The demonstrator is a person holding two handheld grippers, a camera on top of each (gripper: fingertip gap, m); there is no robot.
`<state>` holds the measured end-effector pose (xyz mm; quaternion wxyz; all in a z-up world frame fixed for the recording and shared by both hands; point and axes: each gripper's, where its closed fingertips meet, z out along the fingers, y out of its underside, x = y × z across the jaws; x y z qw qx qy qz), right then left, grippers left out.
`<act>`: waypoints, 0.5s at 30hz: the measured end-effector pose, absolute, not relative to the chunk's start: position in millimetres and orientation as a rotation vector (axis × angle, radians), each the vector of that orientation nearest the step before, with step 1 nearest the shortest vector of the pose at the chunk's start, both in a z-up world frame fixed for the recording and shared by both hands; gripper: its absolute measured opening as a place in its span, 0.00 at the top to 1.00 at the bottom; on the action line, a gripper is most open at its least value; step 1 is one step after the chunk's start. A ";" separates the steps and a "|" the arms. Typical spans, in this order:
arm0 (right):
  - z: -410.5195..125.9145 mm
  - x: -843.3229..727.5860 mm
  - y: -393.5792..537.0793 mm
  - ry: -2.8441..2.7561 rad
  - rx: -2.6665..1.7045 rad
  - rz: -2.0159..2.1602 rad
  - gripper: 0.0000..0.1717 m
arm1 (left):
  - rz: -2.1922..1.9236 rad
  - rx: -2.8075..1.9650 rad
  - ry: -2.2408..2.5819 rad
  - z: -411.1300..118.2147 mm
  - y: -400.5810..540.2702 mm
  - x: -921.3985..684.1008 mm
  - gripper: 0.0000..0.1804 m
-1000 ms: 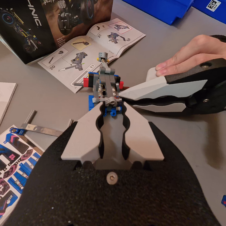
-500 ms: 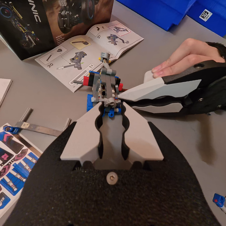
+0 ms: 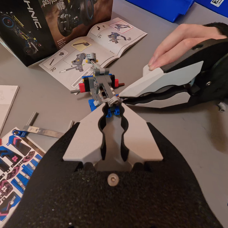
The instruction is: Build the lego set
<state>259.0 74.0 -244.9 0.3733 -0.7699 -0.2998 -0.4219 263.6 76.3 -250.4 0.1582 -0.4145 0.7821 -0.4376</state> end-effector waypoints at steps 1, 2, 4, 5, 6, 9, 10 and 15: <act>-244.8 259.8 73.9 -0.766 -1.975 -1.074 0.97 | -1.244 -1.181 2.239 -250.9 76.3 263.7 0.92; -244.6 260.5 73.7 -0.765 -1.981 -1.070 0.97 | -1.239 -1.177 2.237 -250.9 76.5 264.0 0.92; -244.1 261.2 74.0 -0.774 -1.976 -1.077 0.97 | -1.239 -1.167 2.239 -250.7 76.9 264.5 0.92; -244.2 260.7 74.0 -0.786 -1.972 -1.070 0.97 | -1.241 -1.164 2.244 -250.8 76.9 264.1 0.92; -244.6 259.8 73.8 -0.799 -1.972 -1.047 0.97 | -1.239 -1.155 2.251 -251.2 76.6 263.6 0.92; -244.6 259.2 73.2 -0.768 -1.975 -0.937 0.97 | -1.220 -1.114 2.262 -251.3 76.5 263.6 0.92; -244.4 259.1 72.8 -0.764 -1.977 -0.906 0.97 | -1.214 -1.099 2.267 -251.5 76.6 263.6 0.92; -243.6 259.9 69.8 -0.768 -1.982 -0.834 0.97 | -1.232 -1.053 2.313 -252.0 76.2 261.8 0.92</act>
